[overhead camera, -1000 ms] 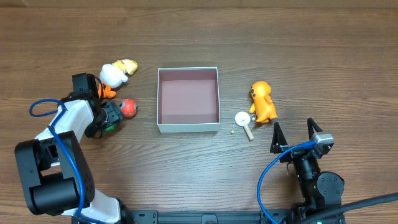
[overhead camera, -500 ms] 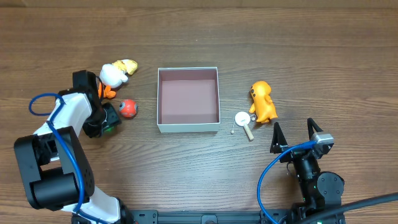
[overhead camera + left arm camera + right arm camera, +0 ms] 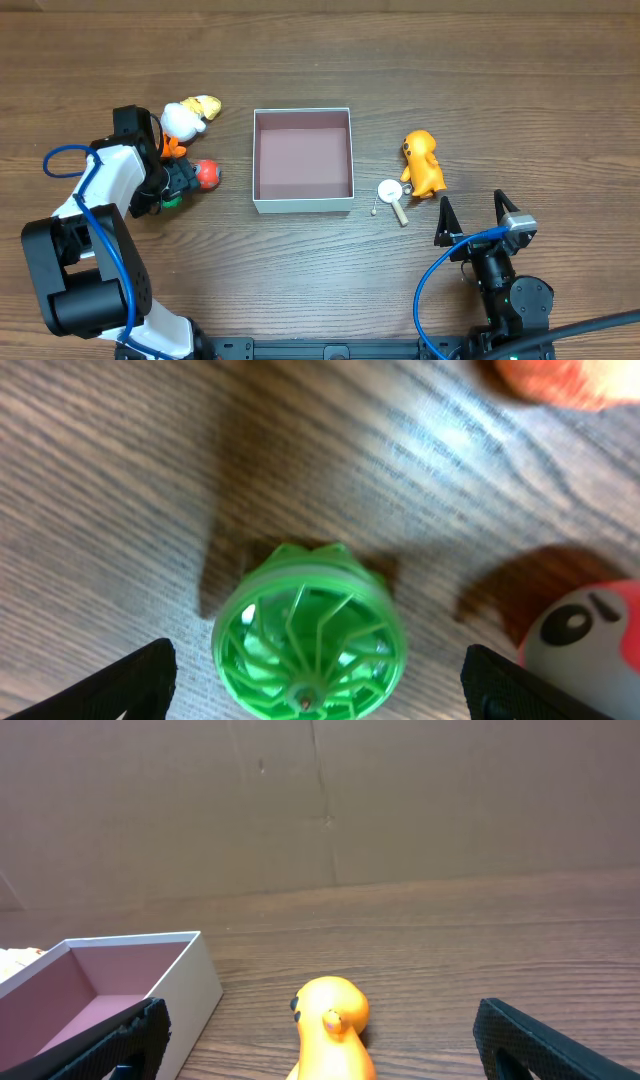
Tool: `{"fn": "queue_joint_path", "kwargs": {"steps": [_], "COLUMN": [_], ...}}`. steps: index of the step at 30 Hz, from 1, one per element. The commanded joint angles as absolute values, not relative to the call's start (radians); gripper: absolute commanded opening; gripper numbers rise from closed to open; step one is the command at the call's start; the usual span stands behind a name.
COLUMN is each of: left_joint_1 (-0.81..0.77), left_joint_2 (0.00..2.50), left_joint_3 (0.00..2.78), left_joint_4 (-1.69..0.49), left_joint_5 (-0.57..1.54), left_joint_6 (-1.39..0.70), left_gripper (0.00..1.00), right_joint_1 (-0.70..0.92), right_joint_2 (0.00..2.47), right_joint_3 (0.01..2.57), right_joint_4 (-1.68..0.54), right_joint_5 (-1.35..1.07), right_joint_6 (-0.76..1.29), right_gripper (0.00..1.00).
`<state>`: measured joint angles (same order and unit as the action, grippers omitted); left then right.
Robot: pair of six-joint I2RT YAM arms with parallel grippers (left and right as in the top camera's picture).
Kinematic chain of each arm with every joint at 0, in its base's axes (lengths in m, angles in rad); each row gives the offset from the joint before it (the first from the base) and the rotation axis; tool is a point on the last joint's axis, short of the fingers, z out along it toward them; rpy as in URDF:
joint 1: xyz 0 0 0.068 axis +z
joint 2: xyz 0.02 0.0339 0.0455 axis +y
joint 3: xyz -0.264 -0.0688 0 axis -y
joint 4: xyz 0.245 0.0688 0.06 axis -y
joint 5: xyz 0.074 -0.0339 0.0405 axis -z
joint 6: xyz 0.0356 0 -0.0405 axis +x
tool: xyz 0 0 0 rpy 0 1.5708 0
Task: Pack container
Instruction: 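Lower the left gripper and close it on the green spiky toy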
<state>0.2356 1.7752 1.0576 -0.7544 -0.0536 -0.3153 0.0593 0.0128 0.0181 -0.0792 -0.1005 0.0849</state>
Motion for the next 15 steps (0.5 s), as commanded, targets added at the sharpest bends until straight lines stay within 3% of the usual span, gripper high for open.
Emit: {"fn": "queue_joint_path", "kwargs": {"steps": [1,15], "left_joint_1": [0.236,0.236], "left_joint_2": [1.789,1.794], "left_joint_3": [1.076,1.076], "left_joint_4": [-0.731,-0.71], "left_joint_5": [-0.057,-0.063], "left_joint_6": [-0.31,-0.291], "left_gripper": [0.9,0.84], "right_joint_1": [0.055,0.055], "right_joint_2": [0.003,0.003], "right_joint_3": [0.008,0.008], "right_joint_4": [-0.073,-0.073], "right_joint_5": [-0.107,-0.107], "right_joint_6": [0.081,0.081], "right_gripper": [1.0,1.0]}}
